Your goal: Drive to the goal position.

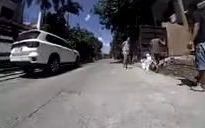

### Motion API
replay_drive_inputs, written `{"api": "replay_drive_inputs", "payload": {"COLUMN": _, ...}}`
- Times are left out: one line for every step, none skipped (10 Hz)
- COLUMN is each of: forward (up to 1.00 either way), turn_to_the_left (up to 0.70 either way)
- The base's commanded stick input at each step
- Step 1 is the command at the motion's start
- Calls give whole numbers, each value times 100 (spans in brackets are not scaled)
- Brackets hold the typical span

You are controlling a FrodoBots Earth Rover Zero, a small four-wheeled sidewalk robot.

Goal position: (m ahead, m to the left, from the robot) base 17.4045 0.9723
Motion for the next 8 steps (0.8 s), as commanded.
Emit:
{"api": "replay_drive_inputs", "payload": {"forward": 100, "turn_to_the_left": 11}}
{"api": "replay_drive_inputs", "payload": {"forward": 100, "turn_to_the_left": 8}}
{"api": "replay_drive_inputs", "payload": {"forward": 100, "turn_to_the_left": 9}}
{"api": "replay_drive_inputs", "payload": {"forward": 100, "turn_to_the_left": -18}}
{"api": "replay_drive_inputs", "payload": {"forward": 100, "turn_to_the_left": -40}}
{"api": "replay_drive_inputs", "payload": {"forward": 100, "turn_to_the_left": -40}}
{"api": "replay_drive_inputs", "payload": {"forward": 100, "turn_to_the_left": -19}}
{"api": "replay_drive_inputs", "payload": {"forward": 100, "turn_to_the_left": 1}}
